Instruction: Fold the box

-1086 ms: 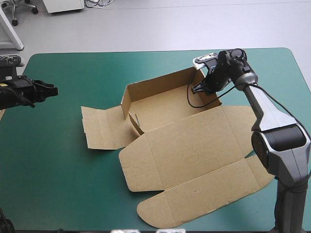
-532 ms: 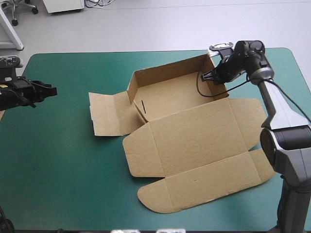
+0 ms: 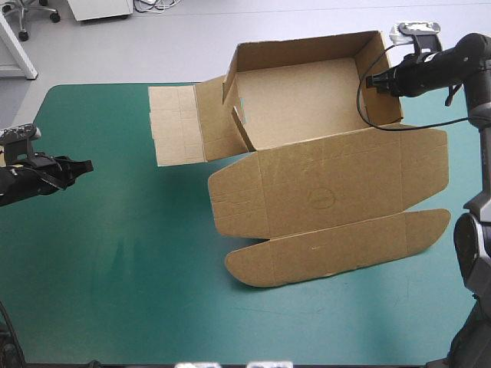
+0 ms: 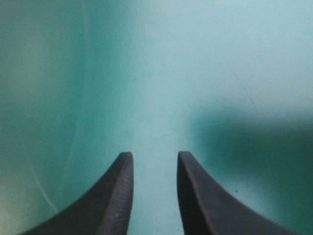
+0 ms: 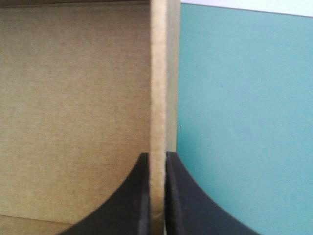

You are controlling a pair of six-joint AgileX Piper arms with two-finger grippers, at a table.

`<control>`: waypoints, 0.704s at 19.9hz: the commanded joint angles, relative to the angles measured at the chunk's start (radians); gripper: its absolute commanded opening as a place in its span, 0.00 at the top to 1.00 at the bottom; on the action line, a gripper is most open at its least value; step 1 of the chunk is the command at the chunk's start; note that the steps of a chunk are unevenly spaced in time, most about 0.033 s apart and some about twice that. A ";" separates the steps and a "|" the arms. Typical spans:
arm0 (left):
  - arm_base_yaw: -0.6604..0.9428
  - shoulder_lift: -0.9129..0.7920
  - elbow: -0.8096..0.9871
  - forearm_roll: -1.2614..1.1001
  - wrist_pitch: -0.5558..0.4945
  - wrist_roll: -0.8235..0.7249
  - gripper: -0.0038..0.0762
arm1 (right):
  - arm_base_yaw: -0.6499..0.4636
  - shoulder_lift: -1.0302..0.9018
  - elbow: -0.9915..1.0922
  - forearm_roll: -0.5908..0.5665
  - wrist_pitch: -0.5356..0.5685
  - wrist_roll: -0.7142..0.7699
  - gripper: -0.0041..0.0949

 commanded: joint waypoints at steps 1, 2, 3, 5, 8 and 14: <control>0.001 0.001 -0.012 -0.139 -0.045 0.056 0.67 | -0.021 -0.109 -0.039 0.128 -0.028 -0.022 0.97; 0.001 0.026 -0.012 -0.232 -0.019 0.115 0.67 | -0.021 -0.131 -0.039 0.133 -0.015 -0.025 0.97; 0.001 0.039 -0.012 -0.268 -0.010 0.141 0.67 | -0.021 -0.139 -0.039 0.152 -0.007 -0.032 0.97; 0.001 0.078 -0.012 -0.339 0.009 0.202 0.67 | -0.021 -0.170 -0.039 0.203 0.004 -0.046 0.97; -0.006 0.160 -0.012 -0.501 0.104 0.300 0.67 | -0.021 -0.213 -0.039 0.227 0.018 -0.051 0.97; -0.199 0.245 -0.012 -0.827 0.238 0.452 0.67 | 0.007 -0.221 -0.028 0.212 0.048 -0.047 0.97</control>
